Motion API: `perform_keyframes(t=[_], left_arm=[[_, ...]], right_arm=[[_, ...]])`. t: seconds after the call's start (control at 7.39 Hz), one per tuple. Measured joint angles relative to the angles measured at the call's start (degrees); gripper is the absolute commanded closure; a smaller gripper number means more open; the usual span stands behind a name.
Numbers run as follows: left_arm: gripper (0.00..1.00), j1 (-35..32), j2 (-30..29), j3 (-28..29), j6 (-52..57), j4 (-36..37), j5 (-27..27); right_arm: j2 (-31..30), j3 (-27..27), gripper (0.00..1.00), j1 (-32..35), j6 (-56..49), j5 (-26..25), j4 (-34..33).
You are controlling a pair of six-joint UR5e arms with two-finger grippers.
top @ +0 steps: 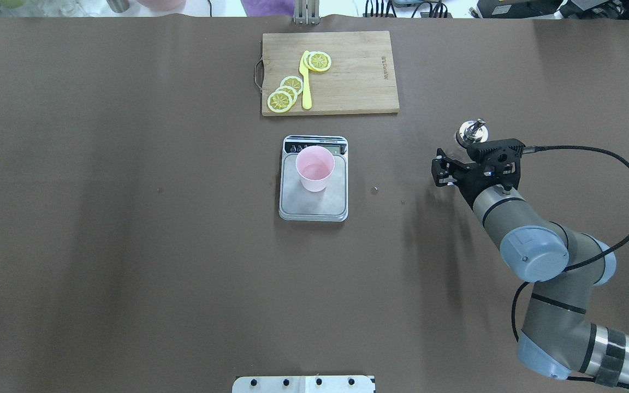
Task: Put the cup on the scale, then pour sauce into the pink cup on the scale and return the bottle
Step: 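Carry the upright sauce bottle with the right gripper beside the scale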
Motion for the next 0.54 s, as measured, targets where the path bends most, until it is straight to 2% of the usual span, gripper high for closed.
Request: perform_keyframes(t=[0.14, 0.54], left_arm=[[0.01, 0.0, 0.02, 0.0, 0.01, -0.13, -0.01], [0.01, 0.0, 0.09, -0.15, 0.03, -0.2, -0.01]], right_arm=[[-0.23, -1.56, 1.0, 0.0, -0.06, 0.0, 2.51], [-0.49, -2.75, 1.0, 0.0, -0.03, -0.14, 3.93]])
